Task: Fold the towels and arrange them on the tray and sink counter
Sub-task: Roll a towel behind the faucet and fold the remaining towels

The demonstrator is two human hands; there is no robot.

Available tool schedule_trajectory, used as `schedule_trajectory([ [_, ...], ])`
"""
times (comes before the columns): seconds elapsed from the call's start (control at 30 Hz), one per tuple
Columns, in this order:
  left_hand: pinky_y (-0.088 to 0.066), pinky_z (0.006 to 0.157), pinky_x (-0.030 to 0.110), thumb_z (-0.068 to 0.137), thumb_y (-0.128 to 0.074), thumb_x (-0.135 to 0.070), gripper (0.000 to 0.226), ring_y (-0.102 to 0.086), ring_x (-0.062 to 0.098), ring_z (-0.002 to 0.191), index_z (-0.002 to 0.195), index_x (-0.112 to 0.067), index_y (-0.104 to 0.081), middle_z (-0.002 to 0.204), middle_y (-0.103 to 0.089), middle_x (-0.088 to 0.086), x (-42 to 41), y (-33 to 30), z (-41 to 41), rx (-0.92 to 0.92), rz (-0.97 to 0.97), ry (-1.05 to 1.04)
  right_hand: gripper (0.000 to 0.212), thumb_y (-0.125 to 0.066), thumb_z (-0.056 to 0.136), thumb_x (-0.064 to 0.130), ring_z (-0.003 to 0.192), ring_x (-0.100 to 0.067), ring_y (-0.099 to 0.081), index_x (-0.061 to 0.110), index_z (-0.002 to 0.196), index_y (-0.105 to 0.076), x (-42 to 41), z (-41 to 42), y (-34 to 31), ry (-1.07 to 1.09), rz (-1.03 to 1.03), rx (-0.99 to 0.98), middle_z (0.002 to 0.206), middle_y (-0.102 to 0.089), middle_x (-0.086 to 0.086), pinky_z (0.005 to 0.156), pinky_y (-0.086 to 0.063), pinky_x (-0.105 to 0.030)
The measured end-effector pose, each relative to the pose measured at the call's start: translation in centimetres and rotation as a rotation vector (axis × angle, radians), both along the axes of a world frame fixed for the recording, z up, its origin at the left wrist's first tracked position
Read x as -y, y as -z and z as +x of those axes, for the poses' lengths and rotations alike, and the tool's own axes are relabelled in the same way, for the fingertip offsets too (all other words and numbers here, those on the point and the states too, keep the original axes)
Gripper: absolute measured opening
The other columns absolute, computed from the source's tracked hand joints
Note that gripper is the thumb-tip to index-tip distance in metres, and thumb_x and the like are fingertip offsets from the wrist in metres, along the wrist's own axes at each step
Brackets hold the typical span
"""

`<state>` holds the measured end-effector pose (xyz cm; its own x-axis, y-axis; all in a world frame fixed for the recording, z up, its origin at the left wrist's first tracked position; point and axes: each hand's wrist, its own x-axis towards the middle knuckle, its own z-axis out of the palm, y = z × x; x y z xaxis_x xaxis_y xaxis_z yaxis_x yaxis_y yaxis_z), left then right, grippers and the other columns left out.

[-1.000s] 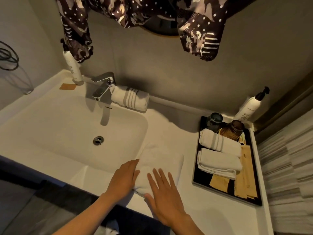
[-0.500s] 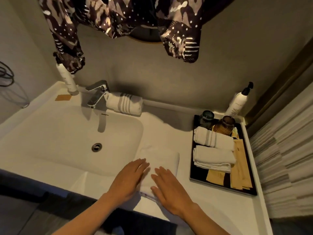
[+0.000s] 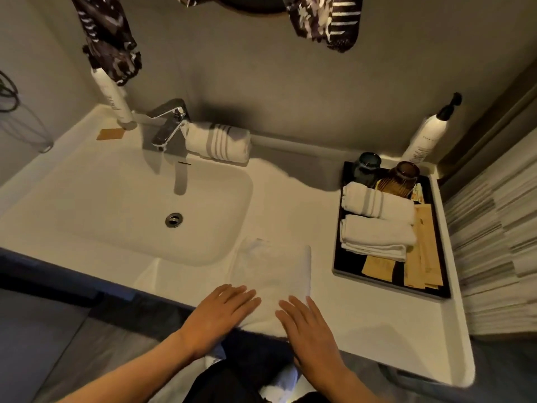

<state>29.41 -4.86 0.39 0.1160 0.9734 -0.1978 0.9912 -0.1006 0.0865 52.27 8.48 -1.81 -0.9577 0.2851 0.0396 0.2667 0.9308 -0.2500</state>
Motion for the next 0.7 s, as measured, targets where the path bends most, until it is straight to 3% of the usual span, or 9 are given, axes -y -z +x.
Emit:
schedule_trajectory([
  [0.13,-0.051,0.08,0.032,0.065,-0.074,-0.018,0.065,-0.059,0.016,0.098,0.125,-0.03,-0.051,0.117,-0.064,-0.007,-0.6,-2.2,-0.8,0.208,0.122,-0.044,0.065,-0.076,0.065,0.027,0.119,-0.022,-0.052,0.02,0.126,-0.054,-1.0,0.6,-0.7,-0.036,-0.068,-0.108,0.13,-0.058,0.0,0.112,-0.026,-0.037],
  [0.27,-0.053,0.076,0.038,0.086,-0.063,-0.035,0.027,-0.062,0.009,0.086,0.11,-0.037,-0.05,0.097,-0.067,-0.01,-2.1,-4.7,-1.9,0.677,0.062,-0.448,0.057,-0.067,0.075,0.046,0.103,-0.014,-0.057,0.031,0.127,-0.051,-3.2,-0.4,-4.3,0.233,-0.463,-0.115,0.12,-0.061,0.01,0.088,-0.046,-0.025],
  [0.33,-0.053,0.076,0.033,0.086,-0.071,-0.033,0.025,-0.065,0.005,0.084,0.104,-0.033,-0.054,0.092,-0.069,-0.009,-3.4,-5.5,-2.2,0.871,0.088,-0.628,0.043,-0.064,0.077,0.048,0.099,-0.007,-0.06,0.047,0.118,-0.05,-4.4,-1.2,-5.7,0.338,-0.587,-0.084,0.114,-0.063,0.018,0.082,-0.051,-0.027],
  [0.4,-0.053,0.07,0.02,0.084,-0.076,-0.029,0.03,-0.066,-0.001,0.087,0.107,-0.029,-0.057,0.096,-0.071,-0.01,-4.8,-5.7,-2.4,0.982,0.111,-0.742,0.029,-0.068,0.08,0.042,0.096,-0.002,-0.064,0.048,0.106,-0.056,-5.0,-2.2,-6.9,0.466,-0.742,-0.168,0.107,-0.069,0.016,0.079,-0.053,-0.026],
  [0.47,-0.046,0.06,0.01,0.083,-0.077,-0.027,0.032,-0.063,-0.006,0.073,0.108,-0.025,-0.057,0.088,-0.068,-0.011,-6.2,-5.6,-2.7,1.004,0.125,-0.867,0.022,-0.074,0.083,0.027,0.087,0.009,-0.065,0.038,0.098,-0.063,-5.6,-3.5,-7.4,0.598,-0.867,-0.272,0.097,-0.07,0.016,0.071,-0.049,-0.013],
  [0.53,-0.04,0.053,0.009,0.084,-0.076,-0.03,0.029,-0.058,0.0,0.069,0.105,-0.024,-0.058,0.08,-0.063,-0.012,-7.5,-5.5,-2.9,0.969,0.127,-0.979,0.016,-0.073,0.085,0.023,0.083,0.007,-0.065,0.027,0.1,-0.067,-6.0,-4.7,-7.6,0.704,-0.925,-0.308,0.092,-0.068,0.012,0.063,-0.043,-0.003],
  [0.63,-0.04,0.062,0.018,0.083,-0.074,-0.039,0.033,-0.059,0.015,0.087,0.104,-0.018,-0.06,0.097,-0.066,-0.004,-9.6,-5.3,-3.0,0.88,0.087,-1.088,0.024,-0.07,0.087,0.032,0.081,-0.001,-0.063,0.019,0.106,-0.067,-6.7,-6.0,-7.0,0.854,-1.044,-0.298,0.095,-0.067,0.002,0.057,-0.045,-0.004],
  [0.7,-0.038,0.07,0.026,0.084,-0.072,-0.044,0.036,-0.056,0.019,0.088,0.102,-0.016,-0.059,0.105,-0.067,0.005,-10.8,-5.3,-3.0,0.771,0.065,-1.116,0.055,-0.072,0.078,0.048,0.087,-0.01,-0.064,0.012,0.118,-0.061,-7.2,-7.0,-6.0,1.004,-1.137,-0.247,0.106,-0.065,-0.003,0.064,-0.056,-0.017],
])
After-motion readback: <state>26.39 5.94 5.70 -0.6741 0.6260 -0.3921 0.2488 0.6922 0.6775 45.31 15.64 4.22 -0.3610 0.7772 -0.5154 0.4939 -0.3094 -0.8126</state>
